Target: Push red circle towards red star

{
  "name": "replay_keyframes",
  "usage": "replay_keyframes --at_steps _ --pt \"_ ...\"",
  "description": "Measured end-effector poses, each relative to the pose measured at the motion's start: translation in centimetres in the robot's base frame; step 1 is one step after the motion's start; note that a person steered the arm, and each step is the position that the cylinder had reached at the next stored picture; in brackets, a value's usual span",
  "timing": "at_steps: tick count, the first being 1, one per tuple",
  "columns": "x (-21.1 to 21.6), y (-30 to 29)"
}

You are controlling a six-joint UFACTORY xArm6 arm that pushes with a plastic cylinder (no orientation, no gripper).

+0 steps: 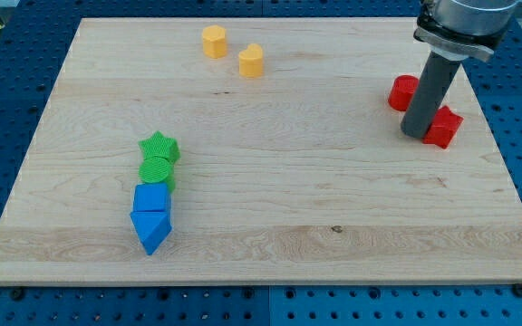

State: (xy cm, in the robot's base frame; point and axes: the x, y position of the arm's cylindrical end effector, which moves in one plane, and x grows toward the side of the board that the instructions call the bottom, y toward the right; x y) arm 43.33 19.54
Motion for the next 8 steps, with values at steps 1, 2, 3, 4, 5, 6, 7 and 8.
replay_keyframes --at_steps 1,2,3,4,5,6,7,8 --pt "-1.1 -3.0" --pt "-5.7 -4.7" --pt "-10.4 -4.7" --pt "-11.7 -3.1" --pt "-10.8 -0.9" --pt "-8.9 -0.4" --pt "-7.1 -0.4" --pt "-6.1 0.0"
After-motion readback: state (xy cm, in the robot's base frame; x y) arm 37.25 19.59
